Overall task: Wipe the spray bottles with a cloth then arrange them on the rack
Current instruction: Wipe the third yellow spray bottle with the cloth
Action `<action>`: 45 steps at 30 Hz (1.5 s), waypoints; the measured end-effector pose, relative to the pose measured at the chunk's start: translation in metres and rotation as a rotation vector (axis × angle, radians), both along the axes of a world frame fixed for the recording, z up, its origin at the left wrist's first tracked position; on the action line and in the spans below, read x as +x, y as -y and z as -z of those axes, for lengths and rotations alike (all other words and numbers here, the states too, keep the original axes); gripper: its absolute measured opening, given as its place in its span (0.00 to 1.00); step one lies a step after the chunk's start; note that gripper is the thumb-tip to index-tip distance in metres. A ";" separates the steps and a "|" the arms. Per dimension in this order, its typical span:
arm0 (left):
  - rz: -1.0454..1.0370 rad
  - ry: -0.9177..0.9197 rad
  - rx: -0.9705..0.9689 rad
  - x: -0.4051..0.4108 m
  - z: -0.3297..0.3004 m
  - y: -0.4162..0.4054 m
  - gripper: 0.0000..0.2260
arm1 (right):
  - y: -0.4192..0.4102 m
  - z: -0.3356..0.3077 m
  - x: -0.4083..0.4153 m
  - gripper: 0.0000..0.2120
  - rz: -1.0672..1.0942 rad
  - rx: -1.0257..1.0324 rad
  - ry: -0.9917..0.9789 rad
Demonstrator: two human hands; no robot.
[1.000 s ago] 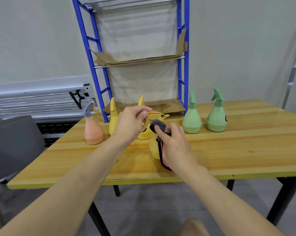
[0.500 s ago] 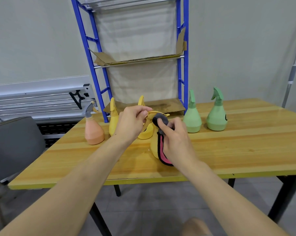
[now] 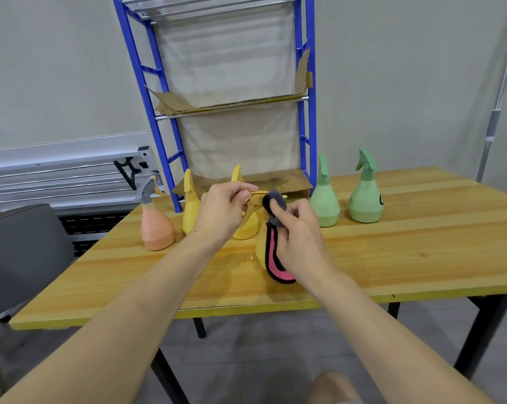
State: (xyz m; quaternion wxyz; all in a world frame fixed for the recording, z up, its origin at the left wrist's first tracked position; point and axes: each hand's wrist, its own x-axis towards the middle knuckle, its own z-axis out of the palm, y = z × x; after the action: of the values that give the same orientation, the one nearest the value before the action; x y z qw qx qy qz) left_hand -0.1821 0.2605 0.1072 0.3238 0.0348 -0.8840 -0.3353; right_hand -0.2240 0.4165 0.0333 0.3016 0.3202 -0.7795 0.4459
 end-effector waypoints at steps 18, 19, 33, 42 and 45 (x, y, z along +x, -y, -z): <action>-0.015 0.012 -0.032 0.001 -0.002 -0.002 0.11 | 0.013 0.005 0.018 0.23 -0.097 -0.024 -0.074; -0.015 0.020 -0.020 0.001 -0.002 -0.002 0.11 | 0.016 0.008 0.017 0.23 -0.090 -0.009 -0.055; -0.007 0.015 -0.020 0.000 -0.005 -0.007 0.11 | -0.017 0.014 0.020 0.20 0.031 -0.137 -0.117; -0.020 0.021 -0.045 0.000 -0.003 -0.010 0.11 | -0.017 0.026 -0.002 0.21 -0.002 -0.019 0.052; -0.020 0.033 -0.018 -0.002 -0.003 -0.009 0.12 | -0.028 0.037 -0.002 0.21 0.002 0.056 0.194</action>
State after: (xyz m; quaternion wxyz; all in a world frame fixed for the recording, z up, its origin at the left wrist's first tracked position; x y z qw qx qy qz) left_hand -0.1836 0.2693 0.1102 0.3129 0.0461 -0.8918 -0.3236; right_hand -0.2259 0.4449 -0.0036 0.2160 0.2830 -0.8175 0.4527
